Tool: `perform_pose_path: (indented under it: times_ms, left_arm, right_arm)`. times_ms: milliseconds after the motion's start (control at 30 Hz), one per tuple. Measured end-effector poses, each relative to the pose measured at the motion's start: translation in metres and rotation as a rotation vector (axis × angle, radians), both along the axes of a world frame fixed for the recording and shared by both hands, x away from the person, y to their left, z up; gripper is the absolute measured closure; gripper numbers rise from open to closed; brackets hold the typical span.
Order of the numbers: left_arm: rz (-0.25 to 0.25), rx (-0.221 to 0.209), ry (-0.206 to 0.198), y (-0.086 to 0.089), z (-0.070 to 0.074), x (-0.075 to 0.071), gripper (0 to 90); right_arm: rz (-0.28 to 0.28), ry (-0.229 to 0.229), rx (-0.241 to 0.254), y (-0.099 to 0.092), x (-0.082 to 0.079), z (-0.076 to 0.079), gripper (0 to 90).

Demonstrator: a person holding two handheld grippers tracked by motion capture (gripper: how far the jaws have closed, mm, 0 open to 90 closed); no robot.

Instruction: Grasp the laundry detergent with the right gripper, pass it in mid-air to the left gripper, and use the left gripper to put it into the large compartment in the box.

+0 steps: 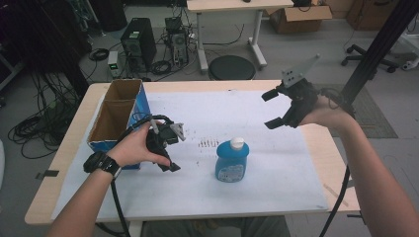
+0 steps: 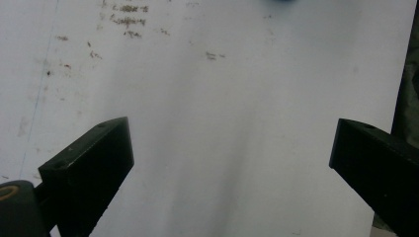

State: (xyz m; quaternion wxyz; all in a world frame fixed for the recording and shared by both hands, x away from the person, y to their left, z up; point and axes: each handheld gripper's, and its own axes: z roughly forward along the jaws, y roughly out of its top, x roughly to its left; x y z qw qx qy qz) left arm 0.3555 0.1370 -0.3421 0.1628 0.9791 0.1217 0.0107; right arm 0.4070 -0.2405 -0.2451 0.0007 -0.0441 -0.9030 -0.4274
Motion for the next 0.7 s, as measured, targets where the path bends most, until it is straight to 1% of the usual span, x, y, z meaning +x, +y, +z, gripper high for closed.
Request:
perform_pose_path:
  times_ms: [100, 133, 167, 200, 233, 300, 333, 433, 567, 633, 667, 700]
  left_arm:
    - [0.004, -0.006, 0.001, 0.001, 0.001, 0.0, 3.8]
    - [0.004, -0.006, 0.002, 0.001, 0.001, 0.0, 3.8]
    - [0.002, -0.006, 0.001, 0.001, 0.001, 0.0, 3.8]
    - [0.004, -0.004, -0.002, 0.0, 0.001, 0.0, 3.8]
    - [0.004, -0.004, -0.002, 0.0, 0.001, 0.0, 3.8]
    - [0.002, -0.003, 0.0, 0.0, 0.0, 0.0, 3.8]
    - [0.0, -0.003, -0.001, -0.001, 0.0, -0.001, 3.8]
    - [-0.001, -0.002, -0.001, 0.0, 0.001, -0.002, 3.8]
    - [0.005, -0.004, 0.003, 0.001, 0.001, -0.002, 3.8]
    - [0.007, -0.004, 0.002, 0.002, 0.002, -0.003, 3.8]
    - [0.007, -0.004, 0.002, 0.003, 0.002, -0.003, 3.8]
    - [0.007, -0.004, 0.002, 0.003, 0.002, -0.003, 3.8]
  right_arm:
    - [-0.006, 0.004, 0.019, -0.003, -0.004, -0.009, 0.2]
    - [-0.009, -0.003, 0.022, -0.004, -0.005, -0.012, 0.2]
    - [-0.016, -0.015, 0.029, -0.006, -0.008, -0.019, 0.2]
    - [-0.017, -0.009, 0.042, -0.006, -0.009, -0.022, 0.2]
    - [-0.017, -0.009, 0.042, -0.006, -0.009, -0.022, 0.2]
    - [-0.021, -0.003, 0.053, -0.007, -0.01, -0.032, 0.2]
    - [-0.021, -0.003, 0.053, -0.007, -0.01, -0.032, 0.2]
    - [-0.018, 0.016, 0.075, -0.008, -0.013, -0.04, 0.2]
    - [-0.014, 0.019, 0.08, -0.008, -0.018, -0.051, 0.1]
    - [-0.004, 0.032, 0.096, -0.009, -0.021, -0.057, 0.1]
    - [0.002, 0.044, 0.103, -0.009, -0.024, -0.064, 0.1]
    - [0.002, 0.044, 0.103, -0.009, -0.024, -0.064, 0.1]
